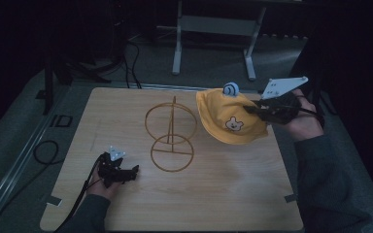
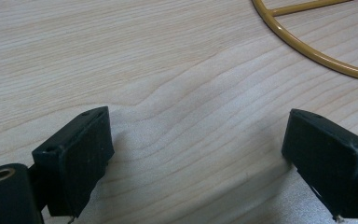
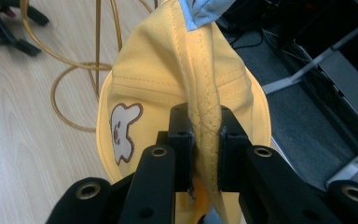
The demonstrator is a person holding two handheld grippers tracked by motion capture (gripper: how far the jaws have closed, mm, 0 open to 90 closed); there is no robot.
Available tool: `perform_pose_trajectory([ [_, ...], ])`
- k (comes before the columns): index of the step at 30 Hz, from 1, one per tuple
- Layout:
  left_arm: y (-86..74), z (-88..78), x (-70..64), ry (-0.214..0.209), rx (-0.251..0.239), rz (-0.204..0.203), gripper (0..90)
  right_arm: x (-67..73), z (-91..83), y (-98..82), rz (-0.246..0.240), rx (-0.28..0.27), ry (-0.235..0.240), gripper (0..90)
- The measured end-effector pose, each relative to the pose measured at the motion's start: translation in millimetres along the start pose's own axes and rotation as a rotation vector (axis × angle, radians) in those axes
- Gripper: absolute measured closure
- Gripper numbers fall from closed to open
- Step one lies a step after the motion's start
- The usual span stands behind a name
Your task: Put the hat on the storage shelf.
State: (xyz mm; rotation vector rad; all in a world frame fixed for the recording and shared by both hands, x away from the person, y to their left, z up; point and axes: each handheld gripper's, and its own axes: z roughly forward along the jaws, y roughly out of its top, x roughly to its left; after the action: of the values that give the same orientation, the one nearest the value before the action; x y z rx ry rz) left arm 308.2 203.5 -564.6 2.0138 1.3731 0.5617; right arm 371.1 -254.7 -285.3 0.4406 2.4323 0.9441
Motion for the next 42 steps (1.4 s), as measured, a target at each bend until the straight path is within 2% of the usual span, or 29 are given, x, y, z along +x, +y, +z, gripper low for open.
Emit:
perform_pose_trajectory([
  [42,0.0,0.0,-0.1,0.000,0.000,-0.001,8.8,5.0,2.2,28.7,-0.016,-0.085,0.002,79.8],
])
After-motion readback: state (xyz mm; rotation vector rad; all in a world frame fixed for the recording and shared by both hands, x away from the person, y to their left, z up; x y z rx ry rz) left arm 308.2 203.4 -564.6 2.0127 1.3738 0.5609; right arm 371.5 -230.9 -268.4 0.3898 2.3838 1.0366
